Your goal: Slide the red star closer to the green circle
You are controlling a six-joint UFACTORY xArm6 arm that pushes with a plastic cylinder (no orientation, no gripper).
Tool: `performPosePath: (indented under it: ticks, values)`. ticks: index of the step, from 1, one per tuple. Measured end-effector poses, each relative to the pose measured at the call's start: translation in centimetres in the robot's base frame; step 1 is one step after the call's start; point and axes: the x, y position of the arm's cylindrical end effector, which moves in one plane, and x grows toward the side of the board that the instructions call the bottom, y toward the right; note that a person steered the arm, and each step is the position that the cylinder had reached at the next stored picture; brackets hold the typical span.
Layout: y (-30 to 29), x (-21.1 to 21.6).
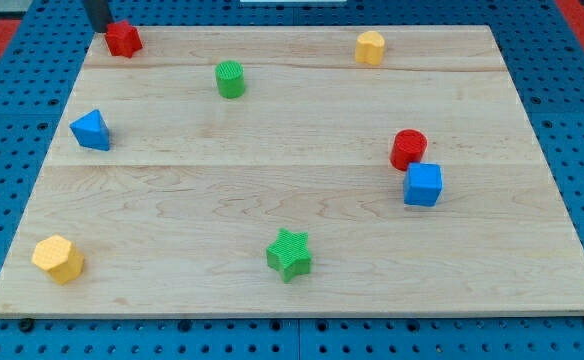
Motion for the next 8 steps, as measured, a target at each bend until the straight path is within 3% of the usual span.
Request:
performPosePath:
  ticks: [3, 8]
  values:
    - [1.2, 4.0]
    - [5.8, 6.5]
